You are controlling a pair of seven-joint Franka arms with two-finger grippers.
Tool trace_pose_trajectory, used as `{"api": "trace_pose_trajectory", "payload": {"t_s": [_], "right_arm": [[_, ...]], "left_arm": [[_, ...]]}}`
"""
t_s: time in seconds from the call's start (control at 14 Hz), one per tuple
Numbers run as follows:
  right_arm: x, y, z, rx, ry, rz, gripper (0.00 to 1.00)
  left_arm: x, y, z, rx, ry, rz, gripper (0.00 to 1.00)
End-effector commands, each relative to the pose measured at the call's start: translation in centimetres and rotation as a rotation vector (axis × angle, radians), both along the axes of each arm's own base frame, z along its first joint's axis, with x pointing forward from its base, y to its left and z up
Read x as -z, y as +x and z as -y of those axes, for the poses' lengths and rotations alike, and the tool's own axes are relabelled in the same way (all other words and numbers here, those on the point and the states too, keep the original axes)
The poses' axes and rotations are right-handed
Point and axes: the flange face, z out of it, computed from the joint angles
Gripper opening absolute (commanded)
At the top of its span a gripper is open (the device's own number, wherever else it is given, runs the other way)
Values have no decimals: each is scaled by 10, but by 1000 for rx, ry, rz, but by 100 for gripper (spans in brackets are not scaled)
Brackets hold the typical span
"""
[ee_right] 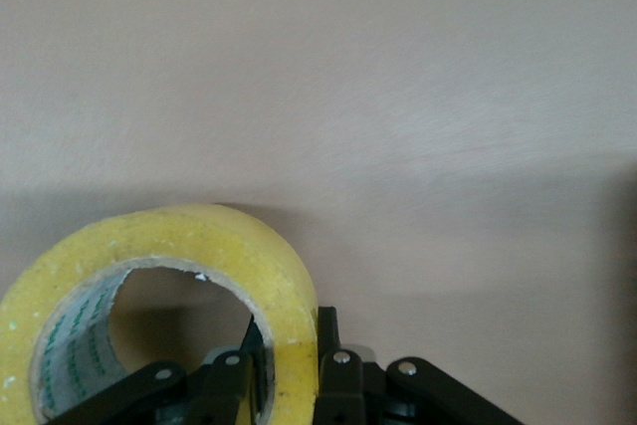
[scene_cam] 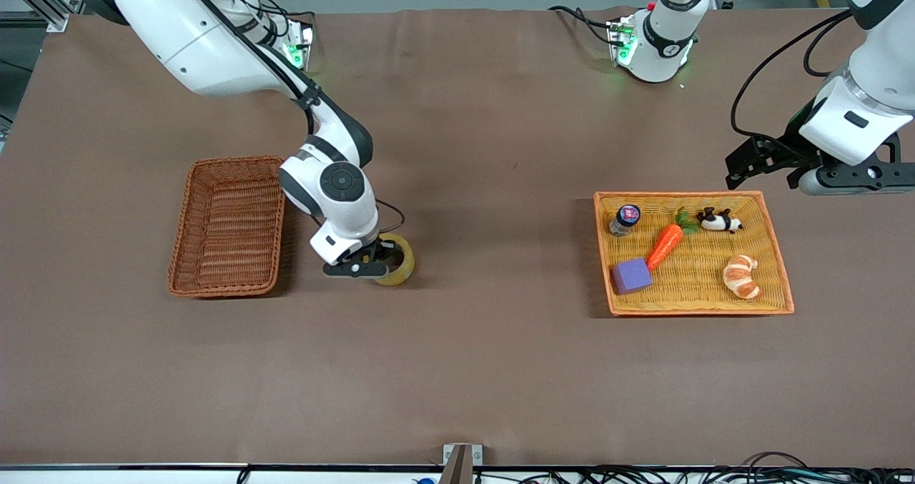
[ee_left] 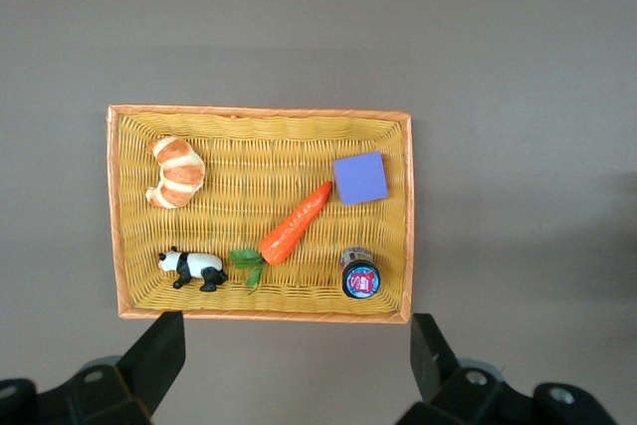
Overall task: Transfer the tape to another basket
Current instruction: 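Carry the tape roll with the right gripper into the wicker basket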
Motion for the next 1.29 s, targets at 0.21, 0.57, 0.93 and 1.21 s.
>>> {"api": "trace_pose_trajectory", "payload": {"t_s": [0.21,0.57,0.93,1.21], "right_arm": [[-126,16,55,81,-53,93,0],[-174,38,195,-70,-25,-16,0],[-138,-17,307,-153,-31,-50,0],[-67,-67,335,-165,-7,15,0]], "left_arm": [[-4,3,0,16,16,9,100],[-4,3,1,18,16,9,100],[-4,3,0,16,16,9,100],[-4,4,-1,15,16,9,100]]}}
